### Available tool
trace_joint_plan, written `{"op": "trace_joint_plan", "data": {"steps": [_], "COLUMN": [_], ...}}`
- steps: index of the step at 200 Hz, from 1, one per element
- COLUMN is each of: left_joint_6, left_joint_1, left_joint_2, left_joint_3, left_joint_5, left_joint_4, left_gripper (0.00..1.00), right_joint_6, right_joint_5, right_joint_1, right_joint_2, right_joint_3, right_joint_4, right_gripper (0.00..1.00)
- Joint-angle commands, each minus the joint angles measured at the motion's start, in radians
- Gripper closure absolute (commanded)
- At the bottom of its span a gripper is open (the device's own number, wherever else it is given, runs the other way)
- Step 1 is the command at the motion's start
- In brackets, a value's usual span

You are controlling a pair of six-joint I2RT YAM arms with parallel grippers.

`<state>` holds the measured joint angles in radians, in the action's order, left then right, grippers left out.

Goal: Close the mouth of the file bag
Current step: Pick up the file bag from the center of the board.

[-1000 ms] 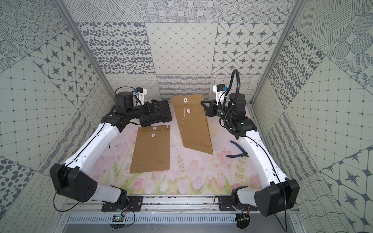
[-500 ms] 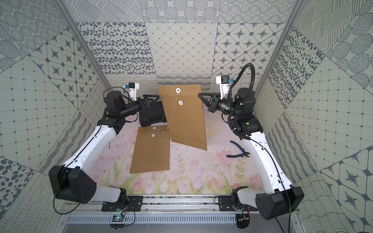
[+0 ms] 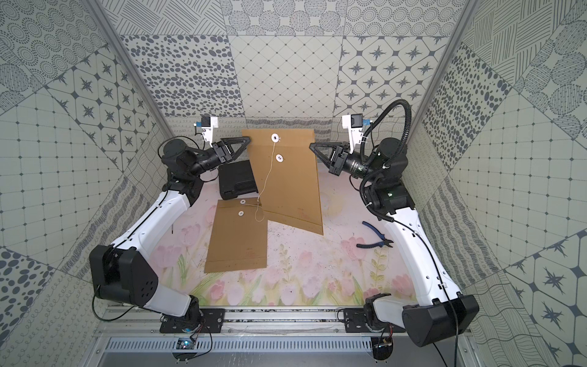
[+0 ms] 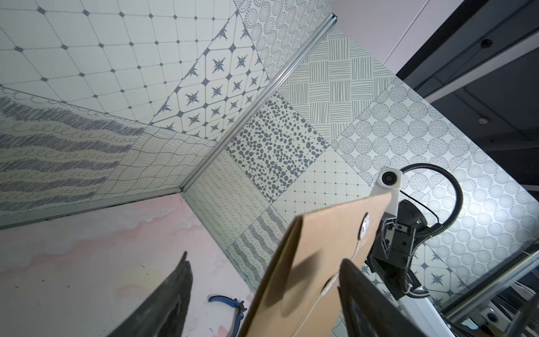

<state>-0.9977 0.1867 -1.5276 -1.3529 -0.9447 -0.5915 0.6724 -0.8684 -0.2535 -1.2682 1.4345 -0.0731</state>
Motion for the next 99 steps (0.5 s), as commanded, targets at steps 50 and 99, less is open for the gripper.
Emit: {"op": "trace_joint_plan", "data": {"steps": [50, 99], "left_joint_6": [-0.146, -0.125], "left_joint_1": [0.026, 0.02], "left_joint_2": [0.019, 0.048], "left_joint_3": [-0.026, -0.06], "left_joint_5": [-0.125, -0.083], "left_joint_4": [-0.299, -0.217], "left_gripper": [0.77, 1.0], "right_joint_6": [0.14, 0.108], "right_joint_5": [-0.049, -0.052], "right_joint_1": [0.083, 0.147], "right_joint_2": [-0.046, 0.006], "right_joint_3": [-0.023, -0.126], "right_joint_4": [-0.142, -0.113], "right_gripper": [1.0, 0.48]}}
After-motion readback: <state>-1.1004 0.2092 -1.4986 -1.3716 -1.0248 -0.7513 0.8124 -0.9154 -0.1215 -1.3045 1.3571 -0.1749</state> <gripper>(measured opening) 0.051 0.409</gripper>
